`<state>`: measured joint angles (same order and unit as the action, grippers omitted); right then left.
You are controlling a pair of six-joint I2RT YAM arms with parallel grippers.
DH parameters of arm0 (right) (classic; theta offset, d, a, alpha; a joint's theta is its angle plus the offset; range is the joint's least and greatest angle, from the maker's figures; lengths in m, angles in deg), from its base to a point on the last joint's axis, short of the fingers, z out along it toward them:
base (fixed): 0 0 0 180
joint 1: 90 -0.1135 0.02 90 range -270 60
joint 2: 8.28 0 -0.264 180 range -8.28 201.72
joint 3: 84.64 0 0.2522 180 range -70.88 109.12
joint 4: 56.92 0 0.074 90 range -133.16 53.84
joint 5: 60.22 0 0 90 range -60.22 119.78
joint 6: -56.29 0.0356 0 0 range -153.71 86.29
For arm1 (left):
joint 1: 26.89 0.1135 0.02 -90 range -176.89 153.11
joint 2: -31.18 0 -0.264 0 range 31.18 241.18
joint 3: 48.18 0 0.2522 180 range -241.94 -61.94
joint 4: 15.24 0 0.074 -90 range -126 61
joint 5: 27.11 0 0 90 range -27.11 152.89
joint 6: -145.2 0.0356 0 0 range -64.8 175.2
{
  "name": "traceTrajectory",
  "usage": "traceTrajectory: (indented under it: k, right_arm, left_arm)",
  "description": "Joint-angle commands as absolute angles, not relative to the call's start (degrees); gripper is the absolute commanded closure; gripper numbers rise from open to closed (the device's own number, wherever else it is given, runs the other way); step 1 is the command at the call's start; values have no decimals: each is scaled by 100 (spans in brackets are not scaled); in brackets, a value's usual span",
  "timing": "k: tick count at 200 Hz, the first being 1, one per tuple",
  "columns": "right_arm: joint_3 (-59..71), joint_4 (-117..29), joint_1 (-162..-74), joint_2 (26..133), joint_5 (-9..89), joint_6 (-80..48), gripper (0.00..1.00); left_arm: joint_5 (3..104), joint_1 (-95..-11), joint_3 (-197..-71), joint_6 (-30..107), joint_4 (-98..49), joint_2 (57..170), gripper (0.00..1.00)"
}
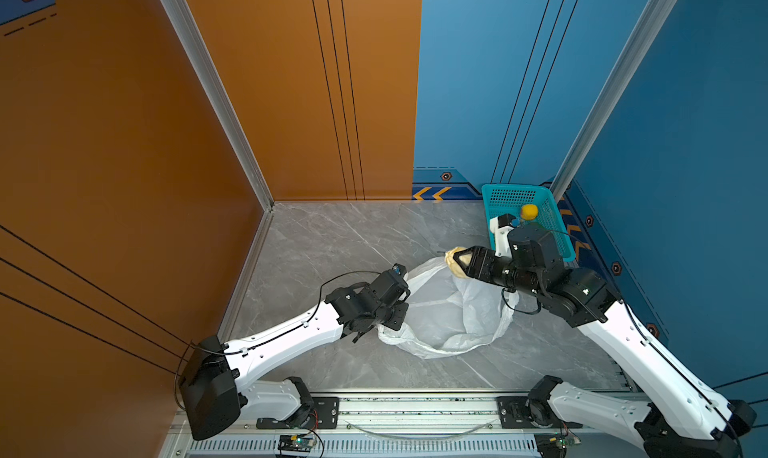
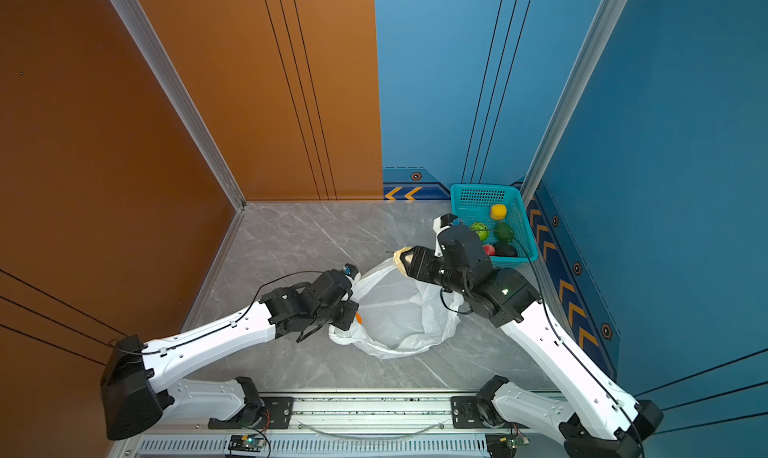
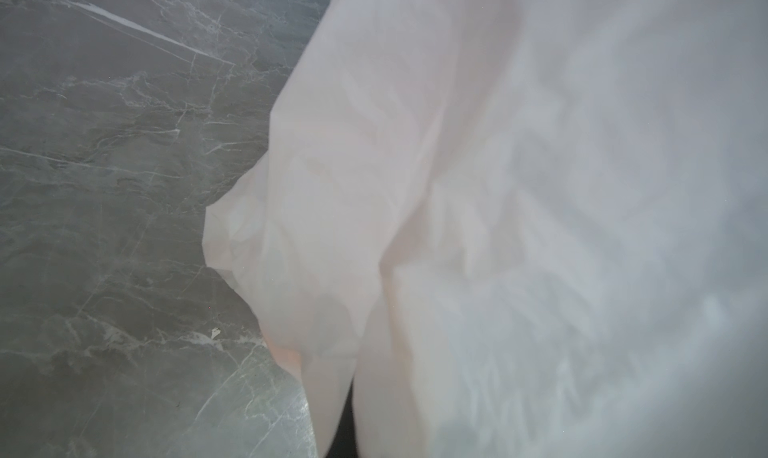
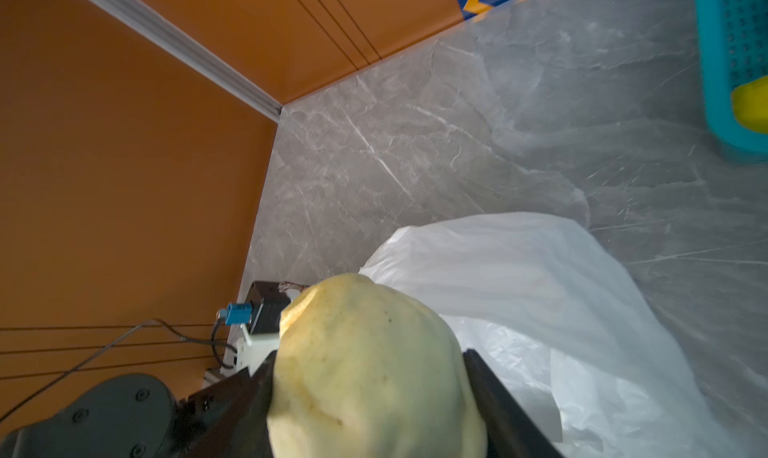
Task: Untie the knot of the plastic bag and take out the fruit
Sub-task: 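Lift the pale pear out of the bag and carry it over the teal basket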
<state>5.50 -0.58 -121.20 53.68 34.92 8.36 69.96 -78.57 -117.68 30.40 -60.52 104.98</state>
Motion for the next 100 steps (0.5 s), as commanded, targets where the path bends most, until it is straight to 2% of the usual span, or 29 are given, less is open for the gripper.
traceTrajectory:
  k: [1, 52, 100]
  right_arm:
    - [785, 66, -11331, 5540, 4166, 336, 51]
    - [807, -646, -9545, 6112, 4707, 153, 51]
    - [856, -1421, -8600, 7206, 4578, 39, 51]
  left_arm:
    - [6974, -7835, -11904, 3318, -5890, 10566, 100]
    - [6691, -7852, -12233, 3698, -5899, 10951, 100]
    - [6476, -7867, -12490, 3939, -5897, 11236, 100]
